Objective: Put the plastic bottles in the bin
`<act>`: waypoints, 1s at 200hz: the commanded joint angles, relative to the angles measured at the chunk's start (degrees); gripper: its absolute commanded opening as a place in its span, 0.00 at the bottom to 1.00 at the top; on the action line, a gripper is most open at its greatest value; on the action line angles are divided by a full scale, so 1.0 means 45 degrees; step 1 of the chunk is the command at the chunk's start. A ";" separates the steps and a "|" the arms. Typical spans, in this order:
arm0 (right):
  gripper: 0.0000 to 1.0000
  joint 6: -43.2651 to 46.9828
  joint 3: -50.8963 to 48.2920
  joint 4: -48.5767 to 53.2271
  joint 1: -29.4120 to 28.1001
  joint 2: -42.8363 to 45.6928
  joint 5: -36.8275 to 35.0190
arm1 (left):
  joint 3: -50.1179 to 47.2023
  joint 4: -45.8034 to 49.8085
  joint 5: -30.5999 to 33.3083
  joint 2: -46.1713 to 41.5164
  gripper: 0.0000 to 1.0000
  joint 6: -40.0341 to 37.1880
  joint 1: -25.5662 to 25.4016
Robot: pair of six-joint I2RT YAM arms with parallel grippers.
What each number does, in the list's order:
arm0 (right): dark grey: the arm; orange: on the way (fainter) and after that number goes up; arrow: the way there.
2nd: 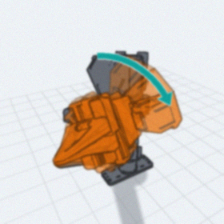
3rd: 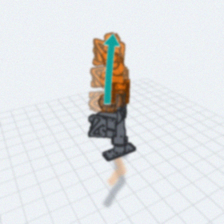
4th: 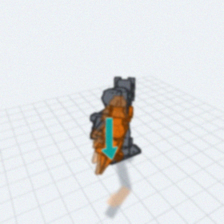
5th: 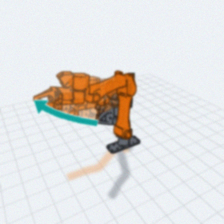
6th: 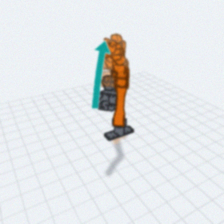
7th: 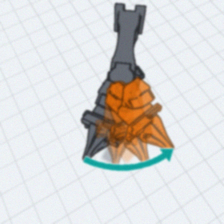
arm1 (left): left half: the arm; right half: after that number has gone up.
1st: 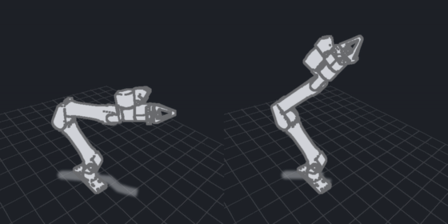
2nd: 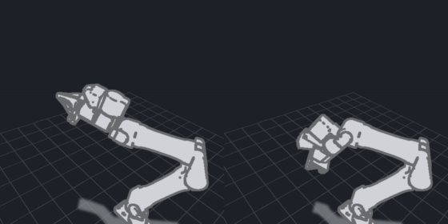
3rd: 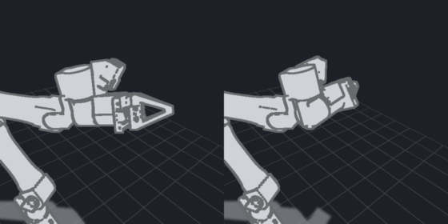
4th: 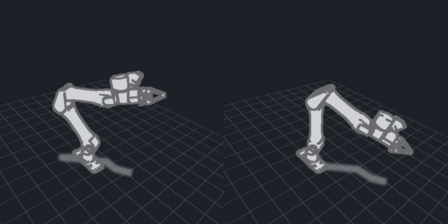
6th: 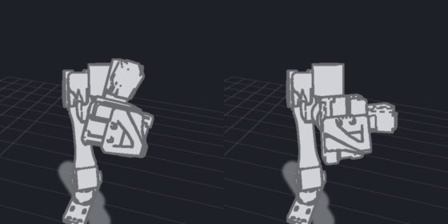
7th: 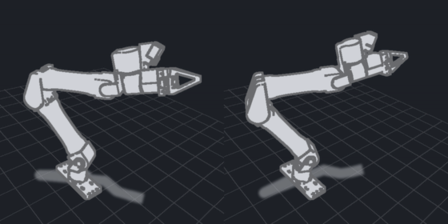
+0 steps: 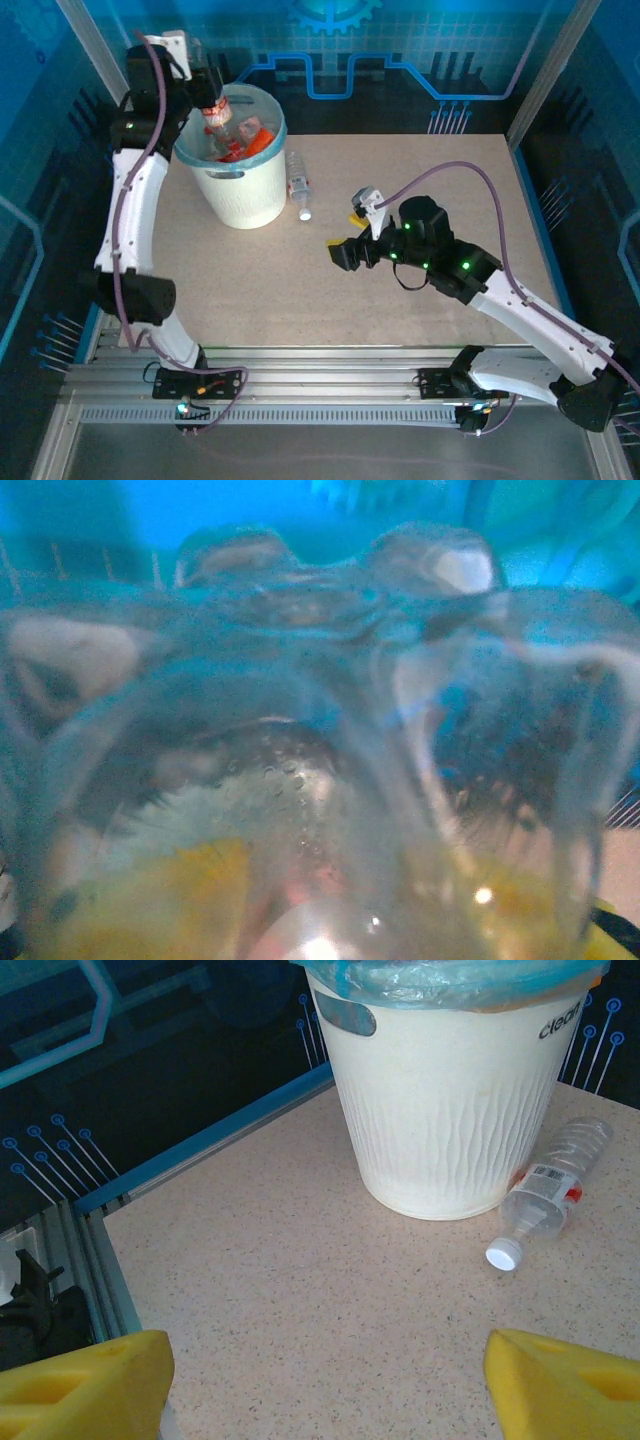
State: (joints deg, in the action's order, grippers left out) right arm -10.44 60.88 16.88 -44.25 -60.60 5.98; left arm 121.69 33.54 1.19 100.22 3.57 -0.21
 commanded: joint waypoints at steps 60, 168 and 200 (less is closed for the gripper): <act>0.82 0.0034 0.0056 0.0128 -0.0302 -0.0392 -0.0077 | -0.4042 -0.0288 -0.1477 -0.0406 0.49 -0.1755 0.0066; 0.83 -0.0235 0.0045 0.0032 -0.0372 -0.1211 -0.0039 | -0.6065 -0.0916 -0.1769 -0.0361 0.58 -0.2195 0.0073; 0.83 -0.0182 0.0069 0.0154 -0.0417 -0.1215 -0.0094 | -0.5398 -0.1060 -0.2166 -0.1111 0.79 -0.1345 0.0066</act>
State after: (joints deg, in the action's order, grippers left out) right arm -10.90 60.69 17.15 -45.10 -66.04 5.98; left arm 93.97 25.87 -6.94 97.12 -4.49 -0.27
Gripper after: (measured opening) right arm 0.825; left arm 0.740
